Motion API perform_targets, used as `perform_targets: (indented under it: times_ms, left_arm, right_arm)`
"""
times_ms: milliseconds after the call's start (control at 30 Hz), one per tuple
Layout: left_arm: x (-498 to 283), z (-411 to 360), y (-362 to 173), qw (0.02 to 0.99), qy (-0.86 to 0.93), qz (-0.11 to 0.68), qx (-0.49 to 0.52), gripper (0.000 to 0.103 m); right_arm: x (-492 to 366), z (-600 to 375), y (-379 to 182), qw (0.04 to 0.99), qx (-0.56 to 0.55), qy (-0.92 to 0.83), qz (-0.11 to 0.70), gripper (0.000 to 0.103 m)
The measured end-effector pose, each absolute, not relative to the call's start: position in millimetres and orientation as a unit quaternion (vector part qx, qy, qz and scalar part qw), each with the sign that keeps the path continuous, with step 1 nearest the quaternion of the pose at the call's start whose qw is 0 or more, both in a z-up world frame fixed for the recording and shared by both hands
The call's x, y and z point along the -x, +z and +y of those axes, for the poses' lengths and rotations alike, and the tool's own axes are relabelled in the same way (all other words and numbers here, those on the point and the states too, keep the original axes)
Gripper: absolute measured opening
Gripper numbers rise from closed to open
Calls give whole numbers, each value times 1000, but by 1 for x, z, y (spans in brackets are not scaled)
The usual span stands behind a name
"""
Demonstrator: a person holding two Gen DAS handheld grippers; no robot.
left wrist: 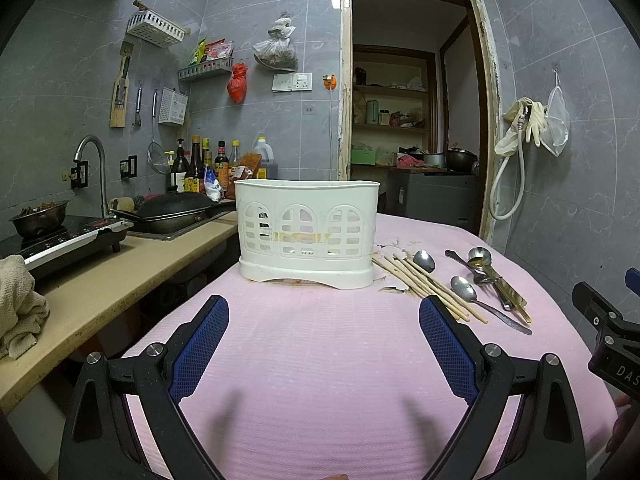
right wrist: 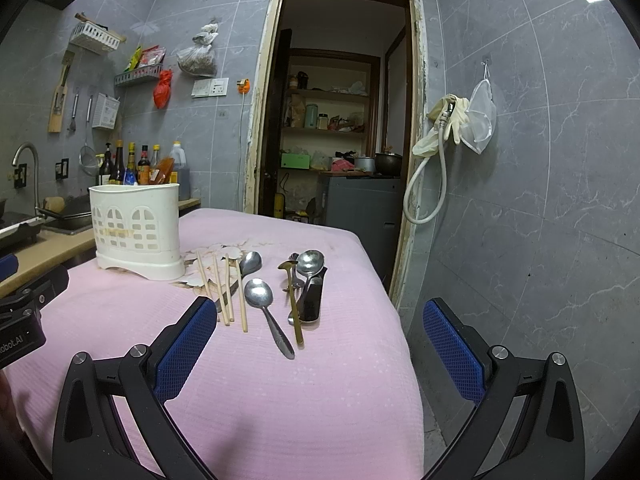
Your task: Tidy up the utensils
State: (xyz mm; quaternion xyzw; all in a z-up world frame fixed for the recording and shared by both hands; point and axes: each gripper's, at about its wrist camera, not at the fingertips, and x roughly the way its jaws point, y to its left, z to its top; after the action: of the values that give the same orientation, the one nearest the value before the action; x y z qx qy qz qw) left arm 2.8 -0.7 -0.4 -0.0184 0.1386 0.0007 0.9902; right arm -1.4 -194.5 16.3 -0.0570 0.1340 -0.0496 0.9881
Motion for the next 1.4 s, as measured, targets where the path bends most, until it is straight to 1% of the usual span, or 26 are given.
perform_targets:
  times_ms: [700,1133,1400]
  left_arm:
    - [-6,-8,2,991,5,136,4,93]
    - [-42,-16,23,987,-5,158,-33,93]
    - [-71,-23,31,983,9,179,-40,93]
  right_arm:
    - [-1,-196,17,989,52,-48,133,103]
    - [-26,-227,47,992,49,-56,104,103]
    - [-52,-235,59,991,76,-38,105,103]
